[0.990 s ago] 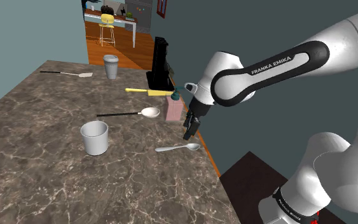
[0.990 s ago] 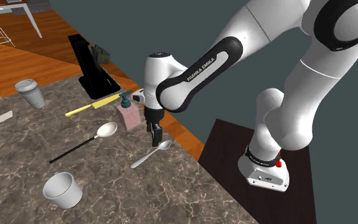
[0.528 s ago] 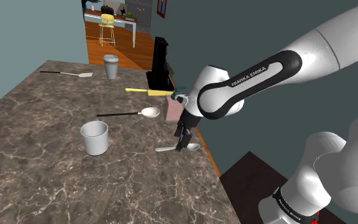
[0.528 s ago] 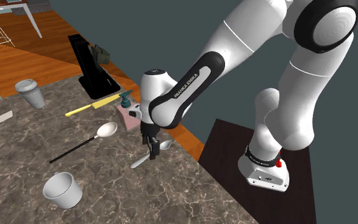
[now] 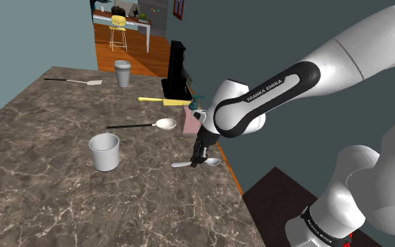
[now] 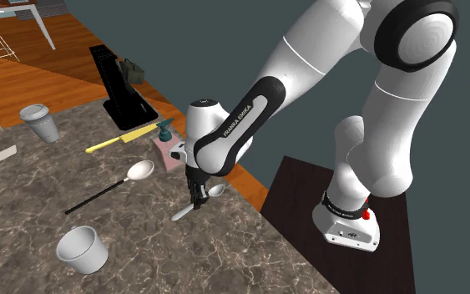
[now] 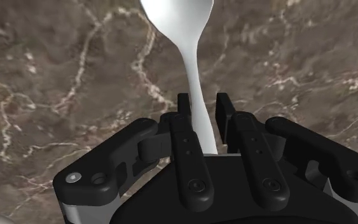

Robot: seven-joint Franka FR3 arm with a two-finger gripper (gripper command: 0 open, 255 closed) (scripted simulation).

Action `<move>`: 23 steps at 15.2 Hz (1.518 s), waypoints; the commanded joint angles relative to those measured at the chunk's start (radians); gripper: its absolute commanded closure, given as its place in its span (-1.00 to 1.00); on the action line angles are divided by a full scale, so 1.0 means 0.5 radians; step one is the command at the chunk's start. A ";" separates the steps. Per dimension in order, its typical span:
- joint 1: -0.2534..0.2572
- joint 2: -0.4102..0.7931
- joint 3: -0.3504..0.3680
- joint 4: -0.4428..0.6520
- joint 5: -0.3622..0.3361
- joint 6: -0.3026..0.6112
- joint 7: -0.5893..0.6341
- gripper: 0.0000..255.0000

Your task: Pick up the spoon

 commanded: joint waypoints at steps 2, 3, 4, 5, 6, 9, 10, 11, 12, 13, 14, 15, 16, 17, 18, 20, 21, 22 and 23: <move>0.000 0.002 0.000 0.001 0.002 0.002 -0.001 1.00; 0.000 0.002 0.000 0.001 0.002 0.002 -0.001 1.00; 0.000 0.002 0.000 0.001 0.001 0.001 -0.001 1.00; 0.000 0.002 0.000 0.001 0.001 0.001 -0.001 1.00; 0.000 0.002 0.000 0.001 0.002 0.002 -0.001 1.00; -0.005 -0.053 -0.004 0.003 -0.054 -0.050 0.049 1.00; -0.009 -0.079 -0.006 0.006 -0.079 -0.076 0.072 1.00; -0.012 -0.104 -0.007 0.009 -0.103 -0.102 0.094 1.00; -0.016 -0.129 -0.007 0.013 -0.127 -0.129 0.115 1.00; -0.020 -0.153 -0.007 0.018 -0.148 -0.156 0.136 1.00; -0.024 -0.177 -0.007 0.023 -0.169 -0.183 0.155 1.00; -0.028 -0.200 -0.006 0.029 -0.189 -0.210 0.174 1.00; -0.032 -0.223 -0.006 0.035 -0.208 -0.237 0.192 1.00; -0.036 -0.246 -0.005 0.042 -0.226 -0.265 0.209 1.00; -0.041 -0.267 -0.004 0.050 -0.243 -0.292 0.226 1.00; -0.049 -0.310 -0.001 0.066 -0.274 -0.348 0.257 1.00; -0.052 -0.330 0.000 0.075 -0.288 -0.376 0.271 1.00; -0.056 -0.350 0.001 0.085 -0.302 -0.404 0.285 1.00; -0.057 -0.353 0.002 0.087 -0.304 -0.408 0.288 1.00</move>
